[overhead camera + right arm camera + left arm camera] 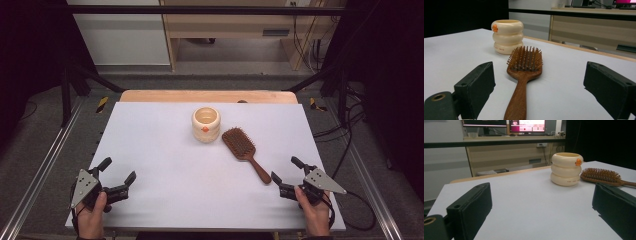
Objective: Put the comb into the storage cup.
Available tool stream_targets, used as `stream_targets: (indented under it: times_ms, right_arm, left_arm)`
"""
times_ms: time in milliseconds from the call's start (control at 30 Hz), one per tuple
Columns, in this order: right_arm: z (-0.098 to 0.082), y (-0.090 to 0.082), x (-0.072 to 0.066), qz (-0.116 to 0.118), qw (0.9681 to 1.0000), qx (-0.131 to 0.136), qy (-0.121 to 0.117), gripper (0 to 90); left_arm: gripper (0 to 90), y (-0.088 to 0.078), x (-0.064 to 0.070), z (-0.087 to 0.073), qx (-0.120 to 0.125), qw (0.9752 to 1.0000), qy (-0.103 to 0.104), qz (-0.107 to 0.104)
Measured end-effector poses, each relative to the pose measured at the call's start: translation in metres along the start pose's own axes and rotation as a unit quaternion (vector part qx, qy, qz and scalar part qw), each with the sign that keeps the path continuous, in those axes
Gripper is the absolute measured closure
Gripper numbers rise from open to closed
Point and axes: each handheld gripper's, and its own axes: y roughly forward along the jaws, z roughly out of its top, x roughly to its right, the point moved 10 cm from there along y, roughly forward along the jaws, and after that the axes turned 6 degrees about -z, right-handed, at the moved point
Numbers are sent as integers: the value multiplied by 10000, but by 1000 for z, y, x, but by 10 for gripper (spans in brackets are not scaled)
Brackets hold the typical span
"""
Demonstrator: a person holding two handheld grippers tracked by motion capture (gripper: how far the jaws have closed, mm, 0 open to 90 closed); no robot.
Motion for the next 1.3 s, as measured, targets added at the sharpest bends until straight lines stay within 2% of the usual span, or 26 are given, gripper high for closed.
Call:
stream_targets:
  times_ms: [300, 533, 700, 867, 933, 1000, 1100, 1200, 1300]
  right_arm:
    - [-2, -2, 4, -161, 9996, -76, 200, 93]
    - [-3, -1, 8, -311, 9988, -179, 336, 90]
    - [0, 0, 10, -490, 9979, -137, 397, 96]
    - [0, 0, 11, -548, 9976, -165, 394, 239]
    - [0, -1, 10, -492, 9979, -162, 400, 331]
    - [2, -2, 8, -461, 9983, -157, 308, 492]
    - [5, -4, 3, -306, 9991, -161, 262, 661]
    - [5, -4, -1, -236, 9994, -189, 171, 790]
    - [4, -3, -4, -150, 9994, -288, 144, 876]
  left_arm:
    - [26, -3, -3, -2, 38, 9999, -100, 109]
    - [26, -4, -1, -1, 20, 9999, -53, 94]
    - [26, -5, -2, 1, 46, 9999, -53, 113]
    - [26, -5, -3, 0, 34, 9999, -78, 129]
    - [26, -6, -3, 0, 44, 9999, -76, 137]
    - [26, -6, -4, 0, 38, 9999, -65, 148]
    - [26, -6, -5, -1, 19, 9998, -89, 169]
    - [26, -6, -5, -1, 15, 9998, -81, 172]
    - [27, -7, -5, -1, 20, 9998, -77, 165]
